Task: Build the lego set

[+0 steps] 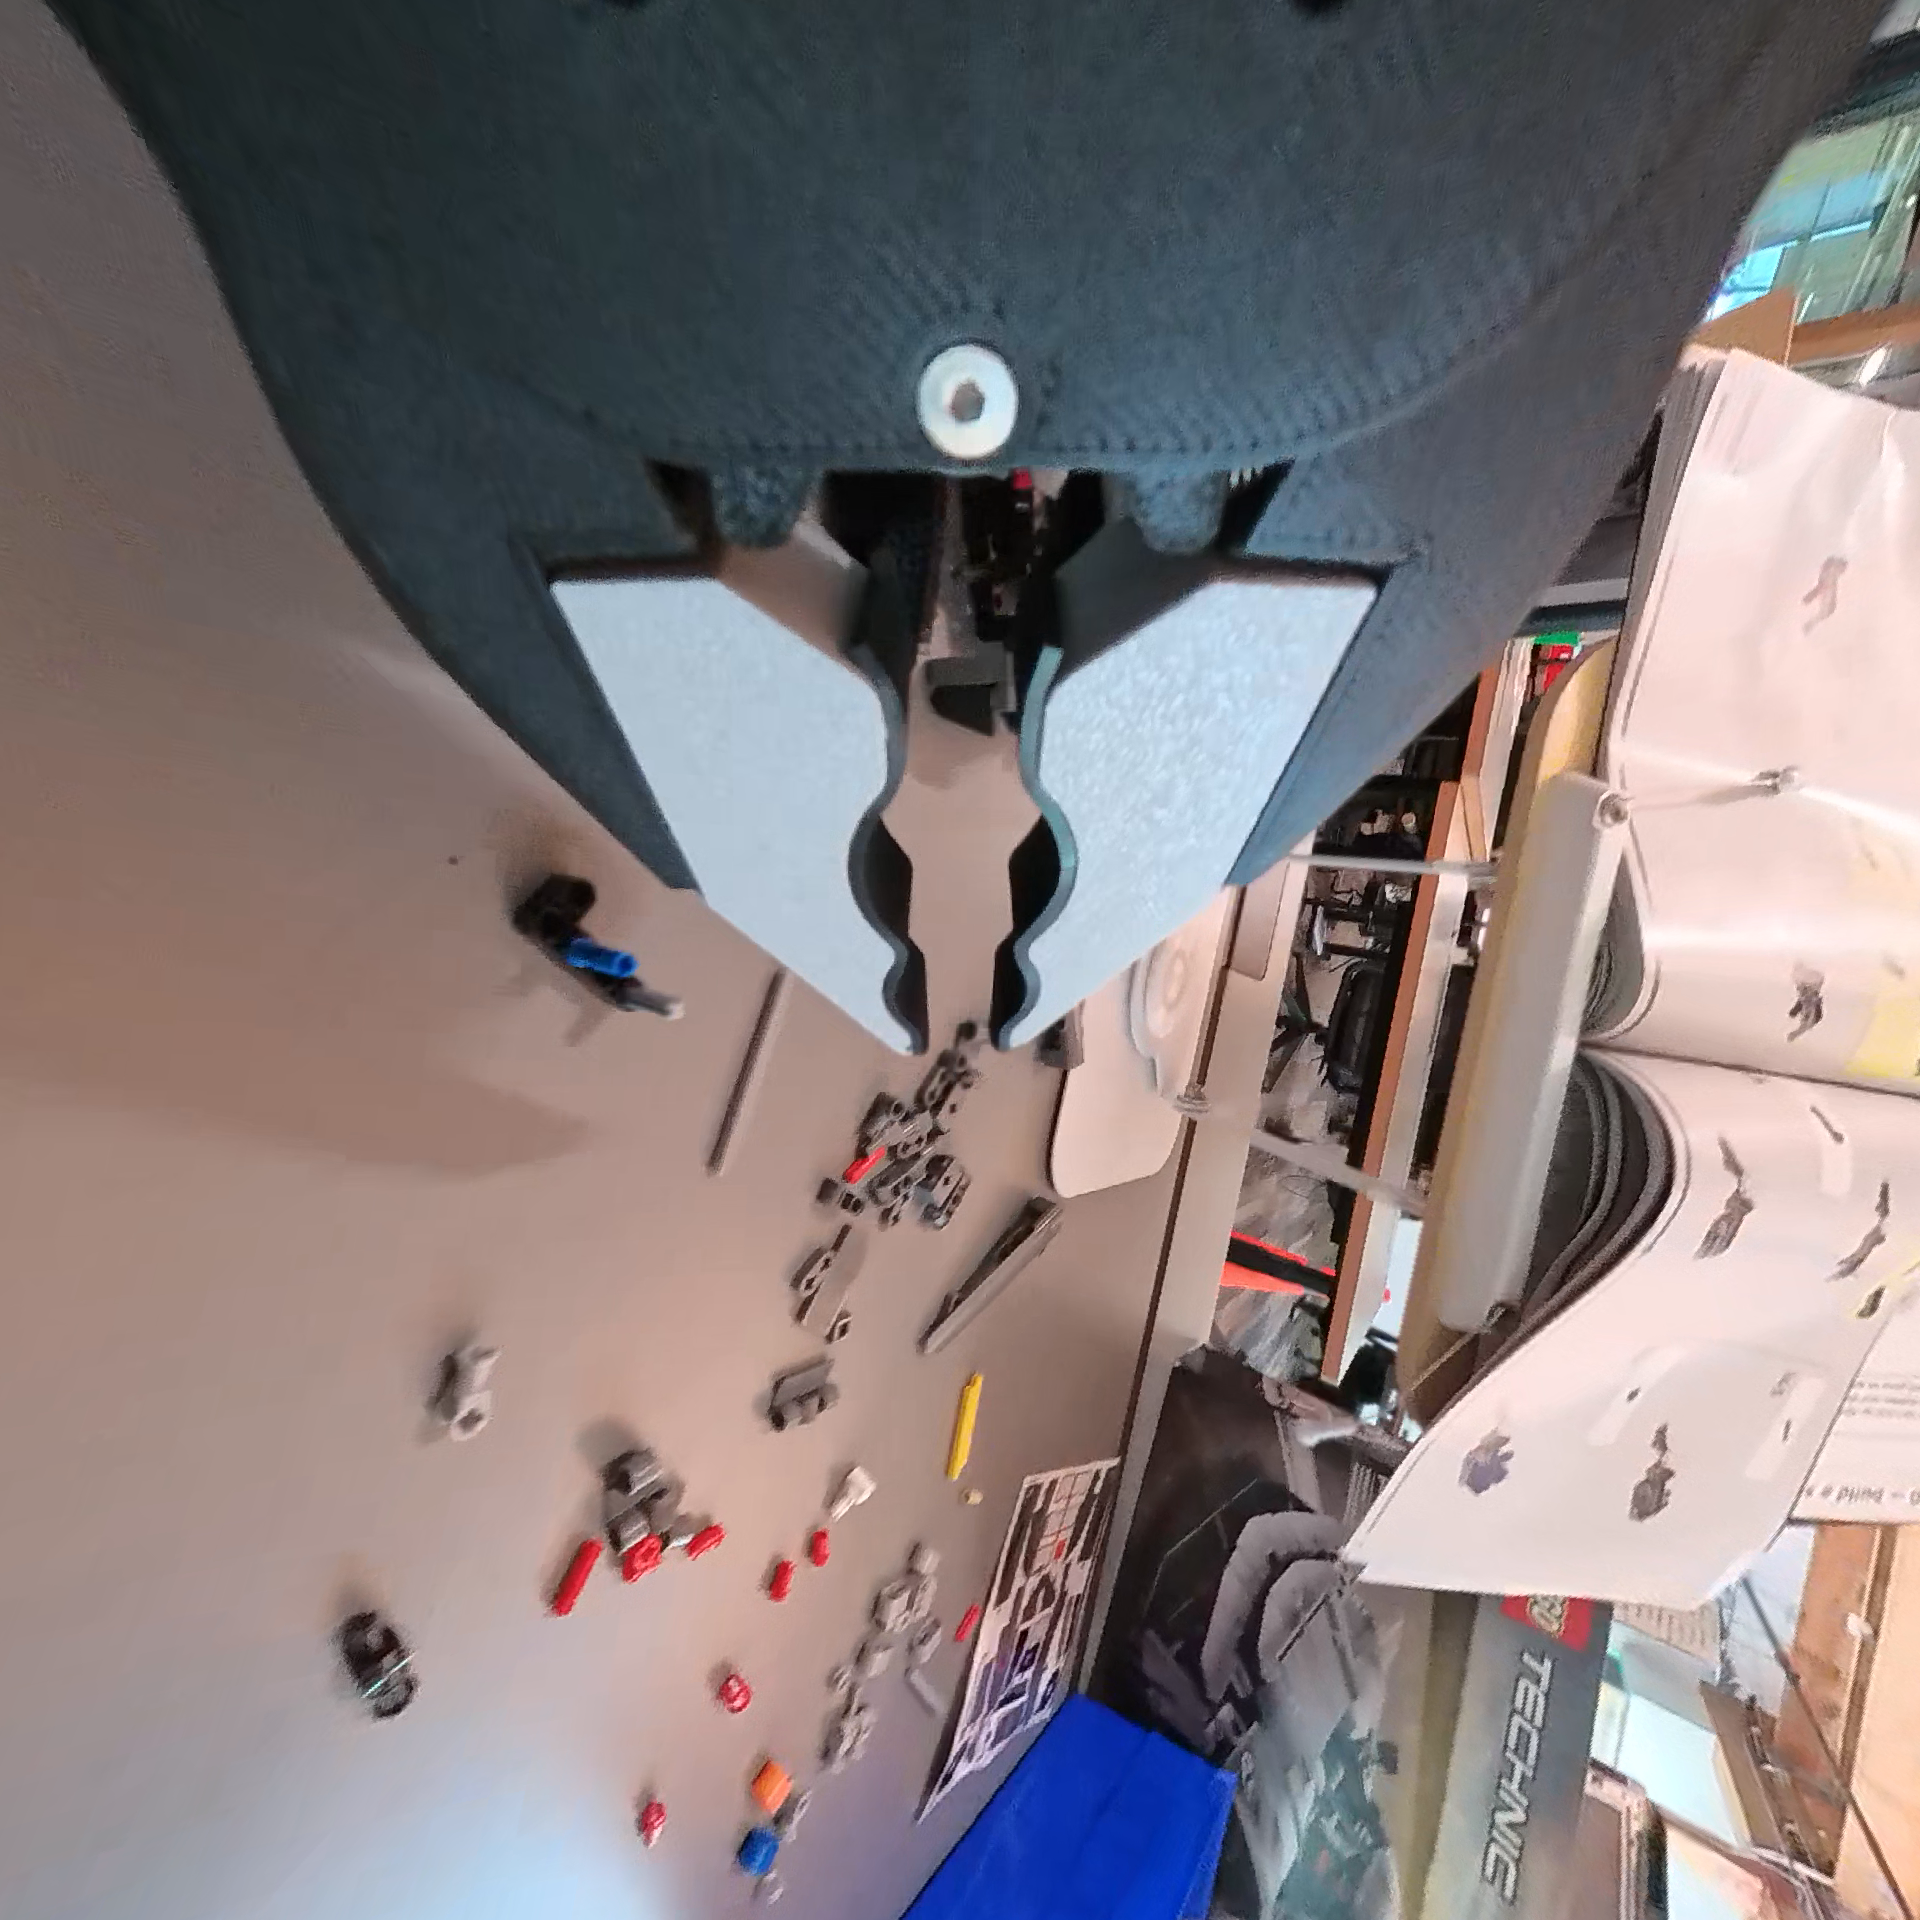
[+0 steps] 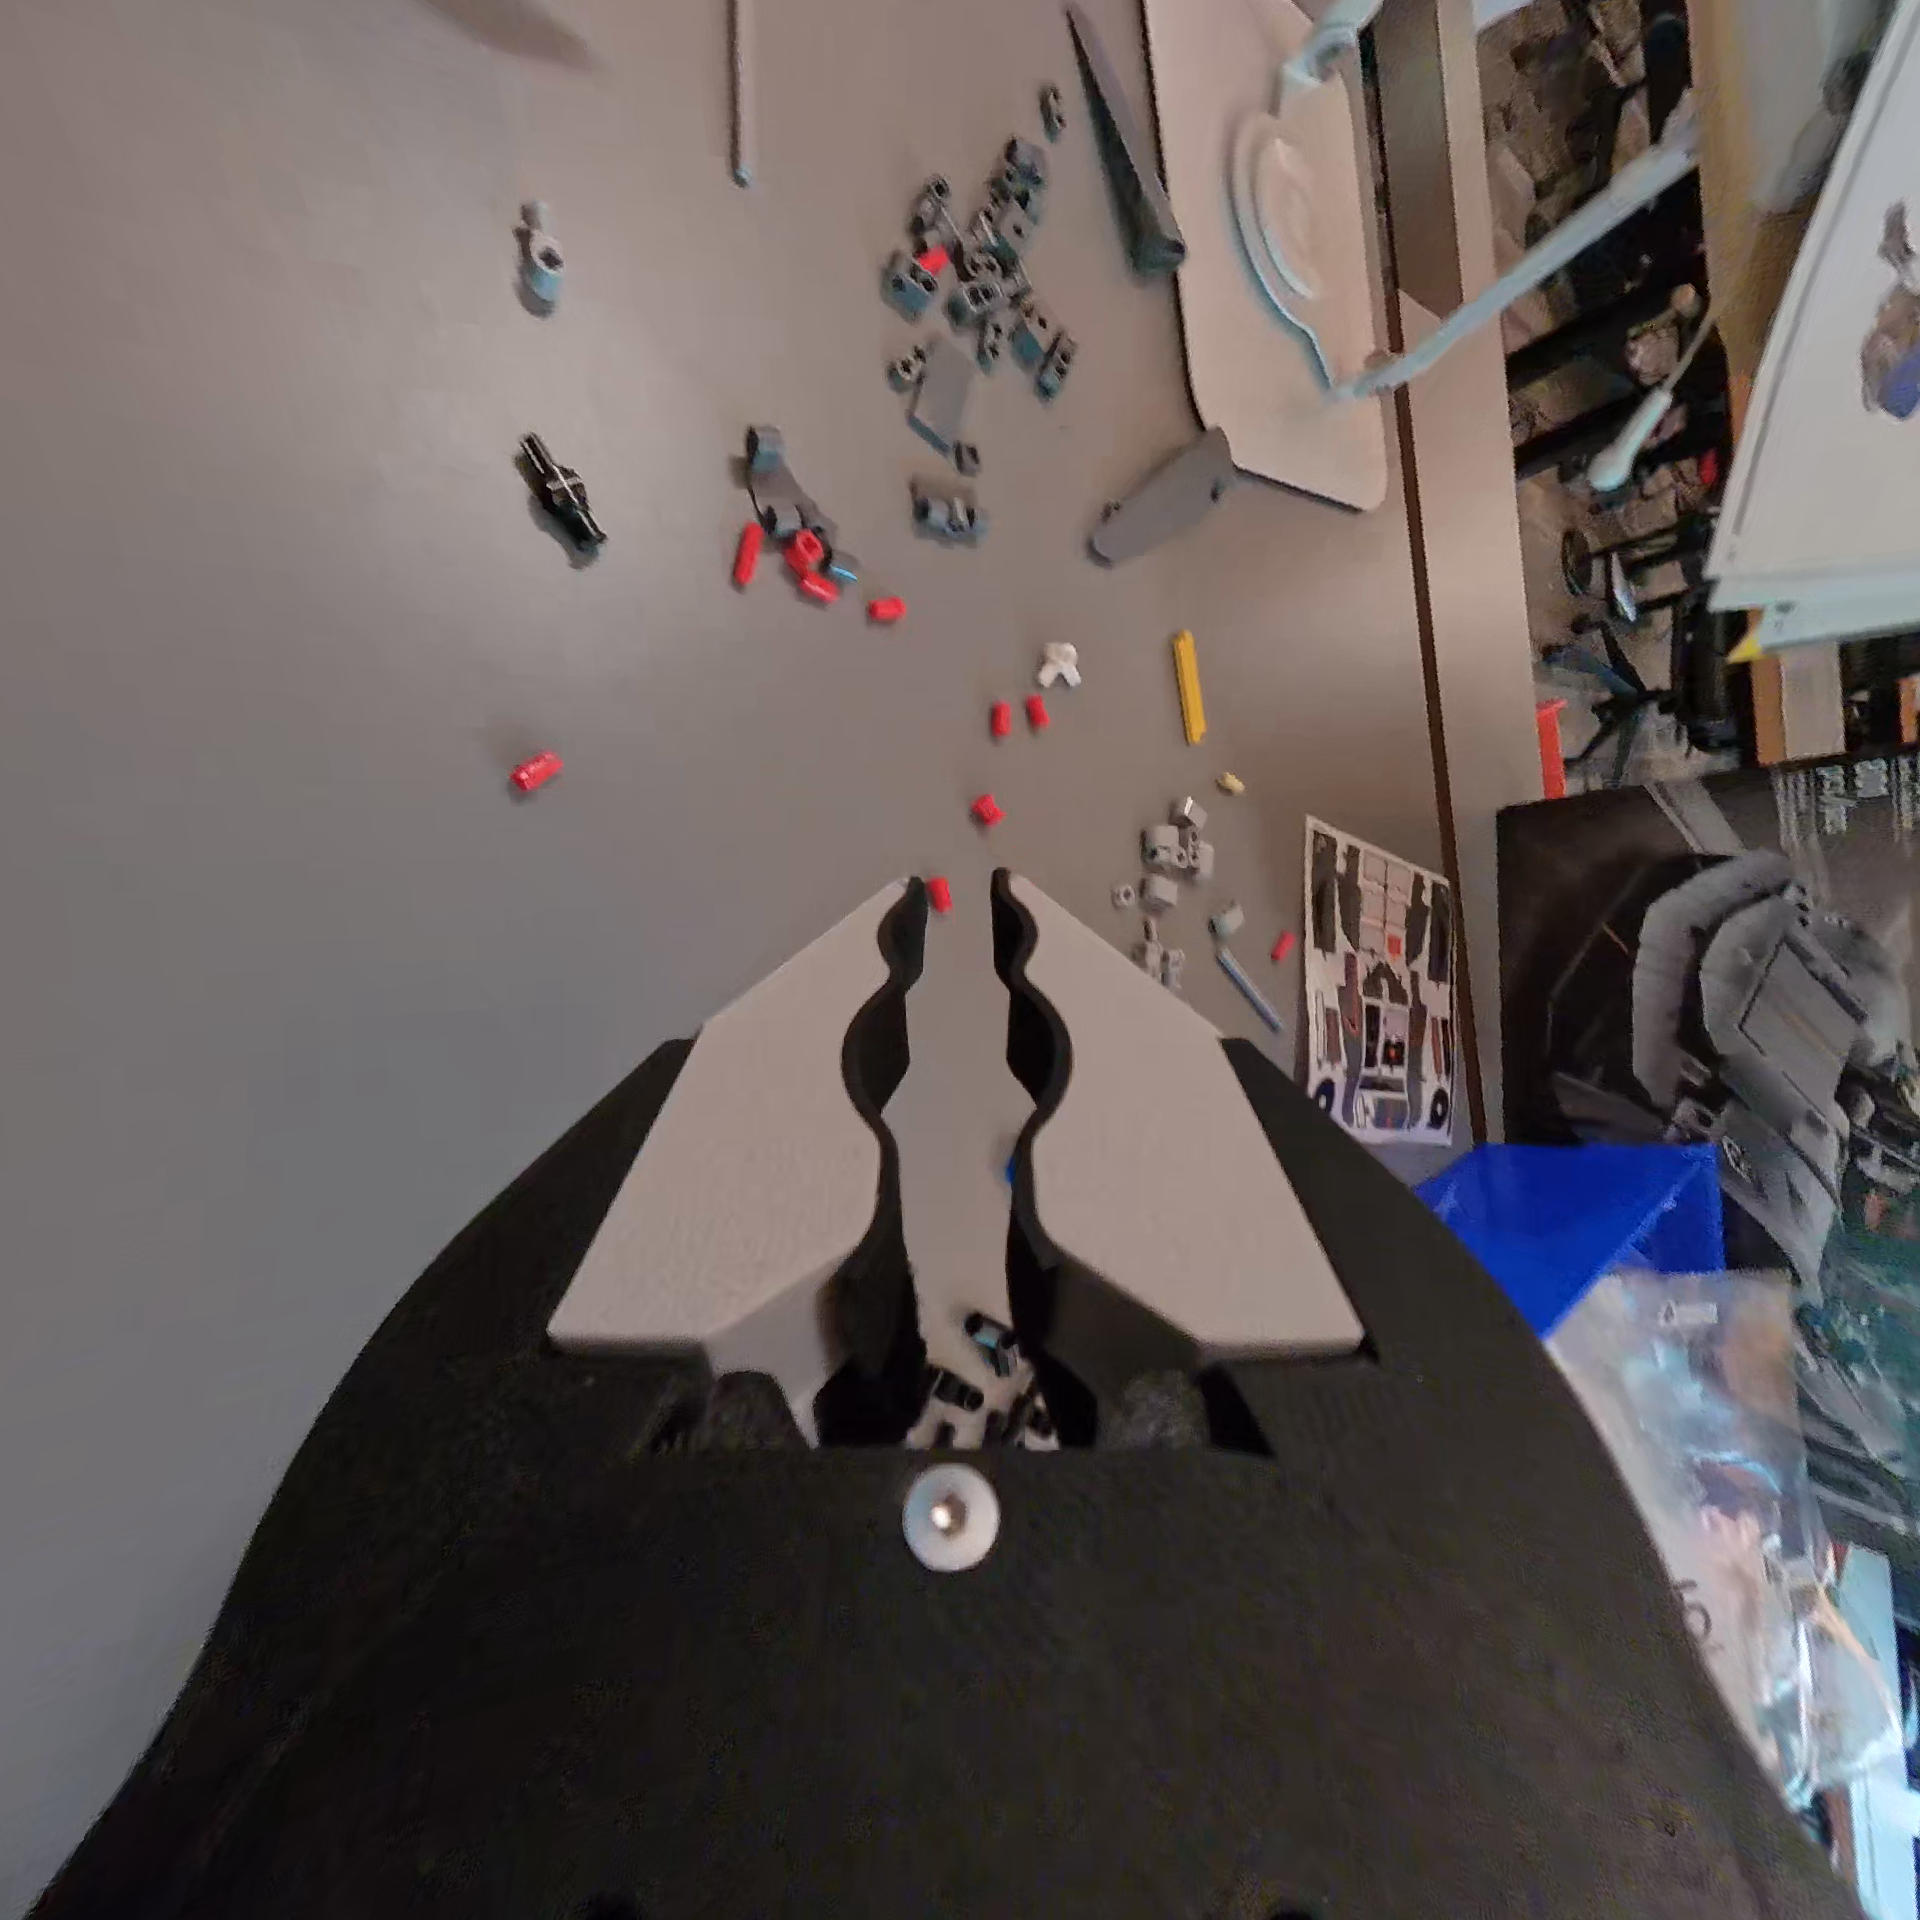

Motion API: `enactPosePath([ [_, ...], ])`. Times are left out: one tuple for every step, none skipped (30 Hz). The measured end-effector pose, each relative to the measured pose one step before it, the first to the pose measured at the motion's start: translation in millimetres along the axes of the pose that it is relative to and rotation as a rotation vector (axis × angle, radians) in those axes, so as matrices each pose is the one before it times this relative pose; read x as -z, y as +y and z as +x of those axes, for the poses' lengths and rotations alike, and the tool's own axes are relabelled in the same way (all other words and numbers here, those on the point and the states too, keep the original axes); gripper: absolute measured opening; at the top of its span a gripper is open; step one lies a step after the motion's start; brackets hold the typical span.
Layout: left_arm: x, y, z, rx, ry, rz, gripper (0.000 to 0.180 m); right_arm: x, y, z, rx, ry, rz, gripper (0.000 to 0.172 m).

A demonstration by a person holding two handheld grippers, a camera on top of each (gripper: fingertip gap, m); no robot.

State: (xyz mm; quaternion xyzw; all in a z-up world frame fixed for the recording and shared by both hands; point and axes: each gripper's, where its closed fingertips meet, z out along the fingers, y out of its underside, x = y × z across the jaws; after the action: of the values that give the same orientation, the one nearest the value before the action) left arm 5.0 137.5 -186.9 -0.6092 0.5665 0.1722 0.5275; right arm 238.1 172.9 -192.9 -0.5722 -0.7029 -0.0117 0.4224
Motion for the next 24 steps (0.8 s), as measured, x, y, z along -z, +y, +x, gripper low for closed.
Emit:
enactPosePath([
  [-1.18,3.07,-2.99,0.003,-0.0056,-0.0023,0.01,2.01,3.39,2.28,-0.0084,0.0099,-0.0042,0.01],
  [-1.48,3.25,-2.56,0.0004,-0.0048,-0.005,0.01,1.62,2.92,1.52,-0.0084,0.0072,-0.0029,0.01],
  [-1.83,3.28,-2.14,-0.0029,-0.0041,-0.0074,0.01,1.38,2.63,1.28,-0.0077,0.007,-0.0024,0.01],
  [-2.02,2.95,-1.86,-0.0044,-0.0037,-0.0064,0.01,1.29,2.55,1.22,-0.0077,0.0074,-0.0023,0.01],
  [-2.19,2.69,-1.35,-0.0054,-0.0011,-0.0069,0.01,0.96,2.31,1.16,-0.0076,0.0067,-0.0018,0.01],
  [-2.13,2.29,-1.32,-0.0076,-0.0004,-0.006,0.009,0.56,2.15,0.87,-0.0064,0.0054,-0.0014,0.01],
  [-2.23,2.17,-1.5,-0.0089,-0.0001,-0.0053,0.009,0.0,1.78,0.44,-0.004,0.0036,-0.0012,0.01],
  [-2.25,2.1,-1.75,-0.0073,0.0006,-0.0045,0.009,-0.25,1.36,0.93,-0.0013,0.0058,0.0001,0.009],
  [-2.26,2.36,-1.77,-0.0022,0.0032,-0.0041,0.01,-0.52,0.74,1.32,-0.0009,0.0072,0.0016,0.009],
  [-2.32,2.28,-1.49,-0.0006,0.0052,-0.0044,0.01,-1.01,0.32,1.15,-0.0027,0.0046,0.0022,0.009],
  [-1.95,2.14,-1.16,-0.0037,0.0041,-0.0038,0.01,-1.26,-0.04,1.5,-0.0022,0.0045,0.0036,0.009],
  [-1.9,1.62,-1.47,-0.0029,-0.0004,-0.0003,0.01,-1.37,-0.41,2.24,0.0004,0.009,0.006,0.009],
  [-1.84,1.23,-1.62,0.0036,-0.0056,0.0034,0.009,-1.61,-0.44,2.61,-0.0002,0.0094,0.0062,0.009],
  [-1.74,0.61,-1.95,0.0106,-0.0116,0.0091,0.008,-1.6,0.22,2.26,-0.0037,0.0048,0.0042,0.009],
  [-1.45,-0.69,-0.49,0.0111,-0.0102,0.0186,0.007,-1.56,0.51,2.68,-0.0058,0.0058,0.0061,0.009],
  [-1.31,-0.43,0.99,0.0103,-0.007,0.0162,0.007,-1.37,0.56,2.55,-0.0102,0.0034,0.0092,0.009],
  [-1.18,0.8,2.11,0.0083,-0.0039,0.0059,0.007,-1.52,1.05,1.47,-0.0149,-0.0045,0.0075,0.009],
  [-1.02,0.82,3.38,0.0041,0.0032,0.0,0.007,-1.46,1.76,1.26,-0.0115,-0.0034,0.0028,0.009],
  [-0.72,0.72,4.04,-0.0042,0.0087,-0.0038,0.007,-1.31,2.05,1.58,-0.0051,0.003,-0.001,0.009],
  [-0.75,1.04,2.75,-0.0097,0.0025,-0.0072,0.007,-0.98,1.65,1.43,-0.0033,0.0037,-0.0018,0.009],
  [-0.72,0.75,1.46,-0.0093,-0.0005,-0.0056,0.007,-0.75,0.8,0.86,-0.0029,0.0016,0.0012,0.009],
  [-0.68,0.48,0.81,-0.0024,0.0014,-0.003,0.007,-0.65,0.17,0.71,-0.0014,0.0021,0.0038,0.009],
  [-0.6,0.01,0.73,0.0066,0.0049,0.0006,0.007,-0.53,0.46,0.85,-0.0011,0.0032,0.0012,0.009],
  [-0.62,-0.06,0.68,0.0088,0.0054,0.0018,0.007,-0.32,0.97,1.02,-0.0011,0.0037,-0.0017,0.009],
])
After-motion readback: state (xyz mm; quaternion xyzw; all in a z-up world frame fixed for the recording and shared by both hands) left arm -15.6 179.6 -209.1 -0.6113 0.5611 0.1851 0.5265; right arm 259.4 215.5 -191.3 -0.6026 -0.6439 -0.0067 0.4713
